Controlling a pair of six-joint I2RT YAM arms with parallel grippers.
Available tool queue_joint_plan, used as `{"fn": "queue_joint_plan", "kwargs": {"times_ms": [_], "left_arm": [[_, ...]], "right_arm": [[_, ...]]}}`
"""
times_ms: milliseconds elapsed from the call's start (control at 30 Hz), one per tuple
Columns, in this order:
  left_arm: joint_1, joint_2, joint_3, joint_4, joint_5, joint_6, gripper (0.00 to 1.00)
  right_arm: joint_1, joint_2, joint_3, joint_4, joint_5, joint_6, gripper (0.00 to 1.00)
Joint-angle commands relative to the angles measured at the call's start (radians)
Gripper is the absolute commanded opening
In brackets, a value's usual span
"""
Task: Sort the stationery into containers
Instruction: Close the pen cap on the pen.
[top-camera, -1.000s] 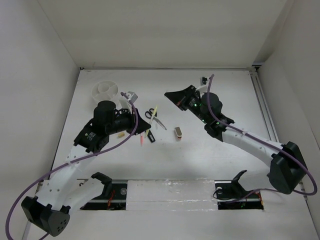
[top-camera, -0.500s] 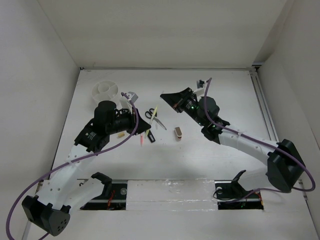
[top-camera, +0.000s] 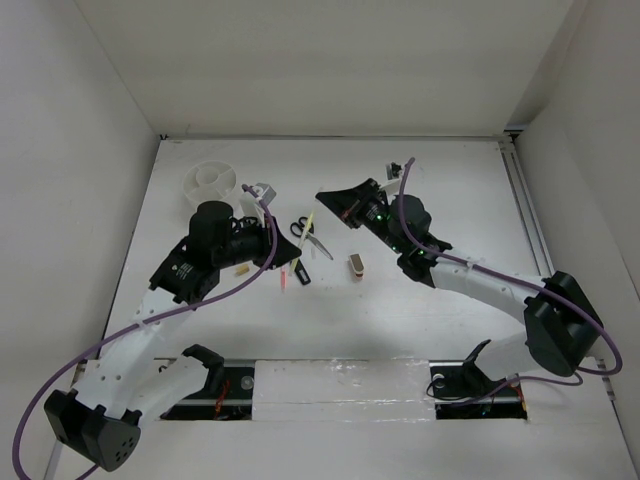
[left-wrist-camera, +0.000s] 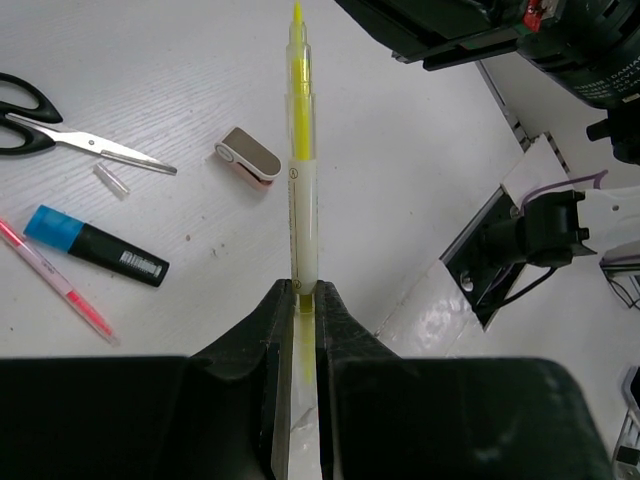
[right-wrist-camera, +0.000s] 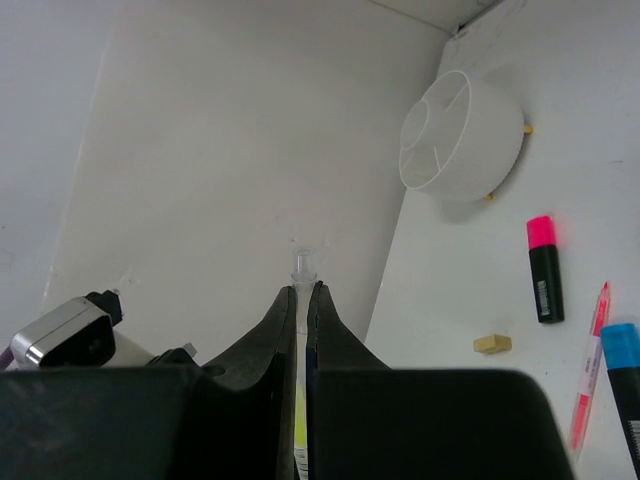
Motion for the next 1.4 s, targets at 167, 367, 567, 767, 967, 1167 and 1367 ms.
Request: {"fn": "queue_joint_plan", "kwargs": {"times_ms": [167,367,567,767,967,1167,1367], "left_arm": [[0.003,0.003,0.004,0.023,-0.009,0.009,0.0],[0.003,0.003,0.004,0.023,-0.018,0.009,0.0],[0.003,0.003,0.004,0.023,-0.018,0.009,0.0],[0.003,0.003,0.004,0.023,-0.046,0.009,0.0],[0.003,0.003,0.004,0.014,-0.046,0.009,0.0],[0.003,0.003,0.004,0.014,-0.036,0.009,0.0],[0.003,0.003,0.004,0.014,-0.036,0.009,0.0]], "right_arm": [[0.018,-0.002,0.014,0.106,-0.036,-0.003,0.0],[0.027,0.026,0.014,0.115,-0.054,-0.003,0.0],[0.036,0.035,0.014,0.115,-0.054,0.006,0.0],[0.036,0.035,0.005,0.124,-0.054,0.006,0.0],[0.015,0.014,-0.004,0.124,-0.017,0.006,0.0],[-0.017,-0.006,0.005,0.124,-0.017,0.006,0.0],[-0.017,-0.006,0.005,0.124,-0.027,-0.003,0.0]]}}
